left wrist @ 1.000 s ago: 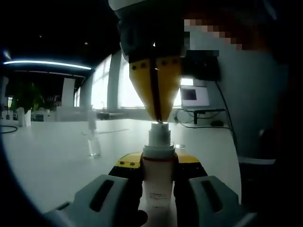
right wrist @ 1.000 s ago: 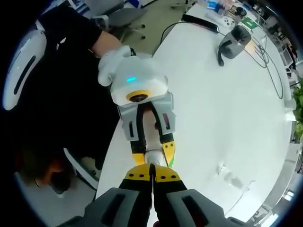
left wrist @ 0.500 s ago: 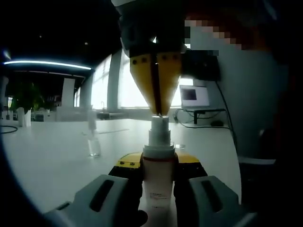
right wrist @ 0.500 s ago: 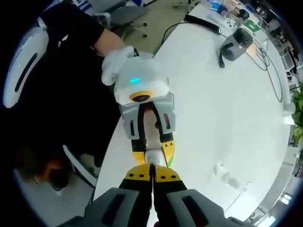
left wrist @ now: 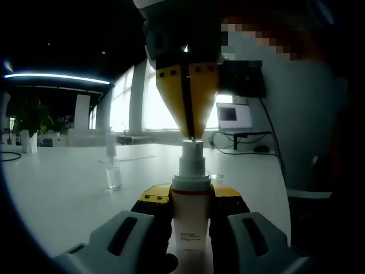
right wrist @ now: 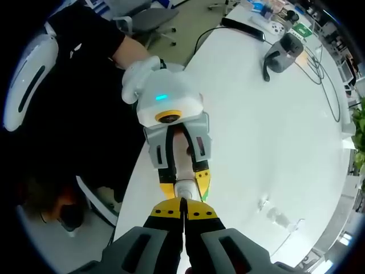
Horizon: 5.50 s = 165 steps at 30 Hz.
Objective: Clamp pump bottle remove cover press pump head put on cover
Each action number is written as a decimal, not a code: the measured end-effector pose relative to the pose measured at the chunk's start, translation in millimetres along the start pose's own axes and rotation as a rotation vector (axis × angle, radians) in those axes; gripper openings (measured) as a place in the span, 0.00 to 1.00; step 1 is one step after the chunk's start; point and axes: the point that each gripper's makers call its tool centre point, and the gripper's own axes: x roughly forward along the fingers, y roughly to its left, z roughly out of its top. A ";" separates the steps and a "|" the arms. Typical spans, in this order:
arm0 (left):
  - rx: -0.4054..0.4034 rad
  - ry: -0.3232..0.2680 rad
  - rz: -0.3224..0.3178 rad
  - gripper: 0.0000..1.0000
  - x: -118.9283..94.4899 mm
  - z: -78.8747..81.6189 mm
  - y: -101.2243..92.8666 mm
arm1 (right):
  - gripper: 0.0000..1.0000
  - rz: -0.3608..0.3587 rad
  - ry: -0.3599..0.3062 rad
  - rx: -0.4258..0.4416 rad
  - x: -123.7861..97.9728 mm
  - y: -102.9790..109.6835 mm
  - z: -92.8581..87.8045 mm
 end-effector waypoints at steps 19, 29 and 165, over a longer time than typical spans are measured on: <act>-0.001 0.000 0.000 0.15 -0.1 -0.5 0.8 | 0.00 0.000 0.008 -0.009 -0.2 0.7 -0.2; -0.001 0.000 0.000 0.15 -0.1 -0.5 1.0 | 0.00 0.002 0.014 -0.011 -0.2 0.7 -0.4; 0.001 -0.002 -0.002 0.15 -0.7 0.4 0.0 | 0.00 -0.028 0.030 -0.048 -0.6 1.0 0.2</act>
